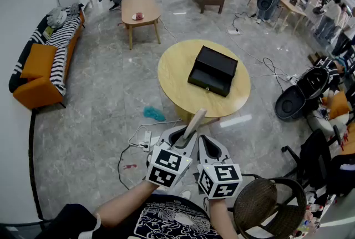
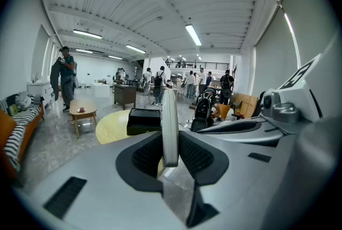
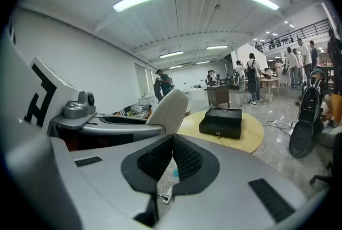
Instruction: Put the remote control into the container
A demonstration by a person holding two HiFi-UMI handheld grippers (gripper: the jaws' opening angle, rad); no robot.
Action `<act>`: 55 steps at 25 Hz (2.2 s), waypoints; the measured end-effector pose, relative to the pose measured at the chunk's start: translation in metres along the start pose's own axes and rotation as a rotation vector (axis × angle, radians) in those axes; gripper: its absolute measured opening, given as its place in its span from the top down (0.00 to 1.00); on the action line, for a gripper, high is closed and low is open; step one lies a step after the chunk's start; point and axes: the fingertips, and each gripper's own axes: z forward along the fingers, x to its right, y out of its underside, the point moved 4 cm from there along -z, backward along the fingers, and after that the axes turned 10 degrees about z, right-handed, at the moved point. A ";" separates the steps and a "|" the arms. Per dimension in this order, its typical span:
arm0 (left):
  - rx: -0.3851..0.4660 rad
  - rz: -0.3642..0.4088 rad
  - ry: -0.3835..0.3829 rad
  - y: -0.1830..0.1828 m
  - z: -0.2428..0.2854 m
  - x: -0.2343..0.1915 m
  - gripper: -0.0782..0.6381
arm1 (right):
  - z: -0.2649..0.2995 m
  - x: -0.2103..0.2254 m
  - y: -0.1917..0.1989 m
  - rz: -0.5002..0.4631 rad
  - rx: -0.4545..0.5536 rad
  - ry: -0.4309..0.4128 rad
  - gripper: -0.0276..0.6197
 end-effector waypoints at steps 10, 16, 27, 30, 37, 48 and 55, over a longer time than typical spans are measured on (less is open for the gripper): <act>0.004 -0.020 0.035 0.011 -0.005 -0.035 0.75 | 0.028 -0.021 0.002 0.007 -0.004 0.037 0.92; 0.000 -0.020 0.056 0.015 -0.010 -0.042 0.75 | 0.030 -0.026 0.003 0.024 0.001 0.065 0.92; 0.007 -0.030 0.094 0.024 -0.014 -0.067 0.75 | 0.048 -0.045 0.009 0.028 -0.006 0.099 0.92; 0.008 -0.026 0.104 0.019 -0.005 -0.064 0.75 | 0.048 -0.037 0.006 0.033 -0.004 0.106 0.92; -0.001 -0.015 0.112 0.016 0.021 -0.057 0.75 | 0.059 -0.013 -0.001 0.036 0.003 0.095 0.92; -0.021 0.005 0.083 -0.005 0.074 -0.058 0.75 | 0.081 0.036 -0.031 0.039 -0.003 0.070 0.92; -0.046 0.002 0.078 -0.016 0.118 -0.058 0.75 | 0.100 0.075 -0.049 0.054 -0.011 0.058 0.92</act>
